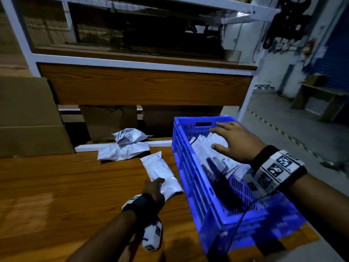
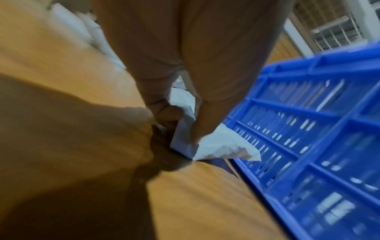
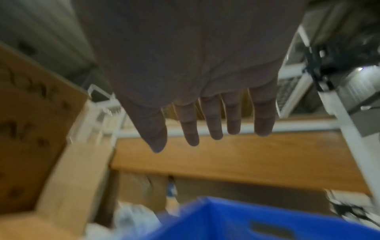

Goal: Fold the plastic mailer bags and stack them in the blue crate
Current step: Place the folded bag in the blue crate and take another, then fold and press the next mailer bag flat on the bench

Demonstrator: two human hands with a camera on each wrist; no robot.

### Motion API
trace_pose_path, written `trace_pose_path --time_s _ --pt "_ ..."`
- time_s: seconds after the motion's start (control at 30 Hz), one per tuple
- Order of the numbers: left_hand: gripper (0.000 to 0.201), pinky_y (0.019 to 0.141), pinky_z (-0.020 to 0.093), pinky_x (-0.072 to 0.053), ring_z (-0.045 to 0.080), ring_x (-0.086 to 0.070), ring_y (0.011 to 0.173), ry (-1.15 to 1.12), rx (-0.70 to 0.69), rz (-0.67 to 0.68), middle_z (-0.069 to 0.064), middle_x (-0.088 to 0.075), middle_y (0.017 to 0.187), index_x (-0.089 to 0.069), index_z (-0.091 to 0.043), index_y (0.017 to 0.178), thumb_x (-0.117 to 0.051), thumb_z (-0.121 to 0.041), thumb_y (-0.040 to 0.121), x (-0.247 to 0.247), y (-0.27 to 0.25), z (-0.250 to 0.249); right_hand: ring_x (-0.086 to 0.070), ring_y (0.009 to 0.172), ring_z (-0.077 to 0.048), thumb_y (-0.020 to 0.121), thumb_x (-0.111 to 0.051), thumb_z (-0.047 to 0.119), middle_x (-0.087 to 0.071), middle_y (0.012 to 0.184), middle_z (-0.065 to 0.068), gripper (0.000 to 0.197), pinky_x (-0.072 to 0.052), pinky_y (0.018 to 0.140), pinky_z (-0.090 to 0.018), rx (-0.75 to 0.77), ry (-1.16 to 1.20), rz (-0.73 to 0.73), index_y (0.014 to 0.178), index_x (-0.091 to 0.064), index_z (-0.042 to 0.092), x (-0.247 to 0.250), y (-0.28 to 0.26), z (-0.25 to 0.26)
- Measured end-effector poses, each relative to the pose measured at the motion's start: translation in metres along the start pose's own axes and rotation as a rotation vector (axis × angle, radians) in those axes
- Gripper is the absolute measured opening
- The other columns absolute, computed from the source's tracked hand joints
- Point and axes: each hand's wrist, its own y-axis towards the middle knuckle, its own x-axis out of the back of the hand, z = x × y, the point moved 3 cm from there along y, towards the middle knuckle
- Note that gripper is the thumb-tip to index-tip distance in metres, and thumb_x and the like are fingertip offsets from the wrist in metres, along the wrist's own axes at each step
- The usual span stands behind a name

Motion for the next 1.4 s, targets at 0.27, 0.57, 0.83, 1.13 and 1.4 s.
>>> trace_pose_path --time_s 0.27,0.57,0.83,1.13,1.4 --pt "0.059 0.094 0.033 -0.046 0.032 -0.055 0.114 -0.195 -0.133 -0.035 0.019 -0.054 0.127 -0.057 -0.008 0.128 -0.066 -0.014 0.070 0.028 -0.106 0.086 -0.045 0.127 -0.017 0.090 -0.050 0.052 -0.052 0.139 0.004 0.052 -0.039 0.104 -0.035 0.178 0.291 -0.171 0.137 -0.050 0.028 0.019 -0.054 0.167" --pt "0.056 0.080 0.016 -0.038 0.021 -0.053 0.102 -0.364 -0.275 0.090 -0.003 -0.043 0.110 -0.050 -0.008 0.131 -0.071 -0.025 0.081 0.033 -0.221 0.163 -0.053 0.120 -0.027 0.093 -0.054 0.041 -0.056 0.132 -0.008 0.052 -0.044 0.095 -0.036 0.018 0.479 0.262 0.140 -0.047 0.021 -0.146 -0.074 0.313" --pt "0.028 0.078 0.025 -0.048 0.005 -0.058 0.094 -0.434 -0.559 -0.170 -0.008 -0.061 0.101 -0.059 -0.035 0.110 -0.065 -0.036 0.082 0.027 -0.266 0.177 -0.020 0.144 -0.023 0.099 -0.043 0.032 -0.023 0.158 0.009 0.057 -0.027 0.109 -0.050 0.161 0.275 0.293 0.150 -0.018 0.041 -0.202 -0.091 0.346" --pt "0.049 0.090 0.036 -0.033 0.018 -0.045 0.116 0.180 -0.289 -0.282 -0.009 -0.052 0.128 -0.047 -0.034 0.128 -0.019 -0.053 0.094 0.031 -0.224 0.187 -0.033 0.138 -0.014 0.092 -0.025 0.042 -0.043 0.145 0.010 0.043 -0.011 0.115 -0.046 0.068 0.382 0.149 0.129 -0.045 0.034 -0.202 -0.087 0.336" --pt "0.055 0.104 0.042 -0.032 0.021 -0.043 0.132 0.299 -0.203 -0.342 -0.001 -0.054 0.138 -0.050 -0.020 0.135 -0.026 -0.047 0.094 0.025 -0.212 0.184 -0.054 0.116 -0.037 0.091 -0.047 0.049 -0.056 0.137 -0.005 0.047 -0.035 0.098 -0.058 0.051 0.224 -0.016 0.137 -0.050 0.038 -0.223 -0.093 0.345"
